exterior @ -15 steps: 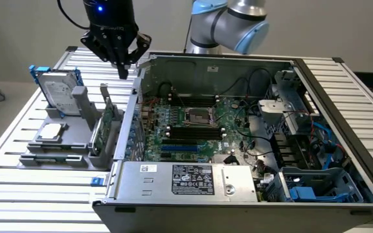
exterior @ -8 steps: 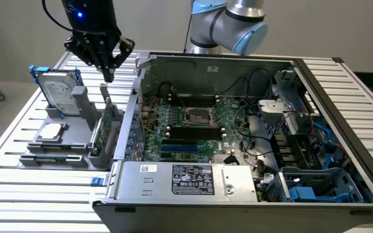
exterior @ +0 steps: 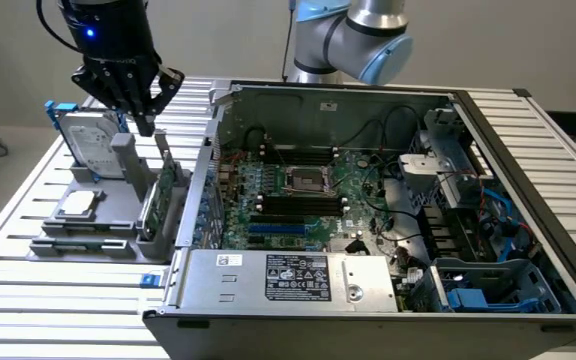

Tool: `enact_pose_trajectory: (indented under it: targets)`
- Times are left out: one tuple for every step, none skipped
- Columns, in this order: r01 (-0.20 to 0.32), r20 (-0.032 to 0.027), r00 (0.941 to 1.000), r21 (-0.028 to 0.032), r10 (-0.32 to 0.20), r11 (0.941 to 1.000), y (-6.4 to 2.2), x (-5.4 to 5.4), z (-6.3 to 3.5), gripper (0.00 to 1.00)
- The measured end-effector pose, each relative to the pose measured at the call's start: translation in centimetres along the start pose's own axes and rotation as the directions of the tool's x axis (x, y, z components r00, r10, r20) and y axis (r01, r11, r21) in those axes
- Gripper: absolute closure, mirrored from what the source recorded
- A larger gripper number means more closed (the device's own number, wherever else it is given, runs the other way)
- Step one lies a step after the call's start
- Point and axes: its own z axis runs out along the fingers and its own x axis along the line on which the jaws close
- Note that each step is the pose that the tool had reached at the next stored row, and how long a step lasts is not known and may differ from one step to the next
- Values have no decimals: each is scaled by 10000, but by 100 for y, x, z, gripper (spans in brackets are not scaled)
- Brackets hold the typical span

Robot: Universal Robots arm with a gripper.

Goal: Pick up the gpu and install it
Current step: 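Reach for the gpu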

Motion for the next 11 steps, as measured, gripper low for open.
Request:
enact_pose_trajectory:
  targets:
    - [3,-1,10000,-1,-3,10000,-19,2,1,89]
    - [10,-2,10000,-1,-10,10000,-35,8,2,89]
    - [19,-2,10000,0,-19,10000,-45,15,5,89]
    - [24,-1,10000,-2,-24,10000,-46,22,8,89]
    - [29,-2,10000,-2,-29,10000,-47,25,8,89]
    - [29,-2,10000,-1,-29,10000,-47,25,8,89]
    - [29,-3,10000,-1,-29,10000,-47,25,8,89]
    - [30,-3,10000,-1,-30,10000,-47,25,8,89]
    - [30,-4,10000,-1,-30,10000,-47,25,8,89]
    - [29,-5,10000,-1,-29,10000,-47,25,8,89]
    - [29,-5,10000,0,-29,10000,-47,25,7,89]
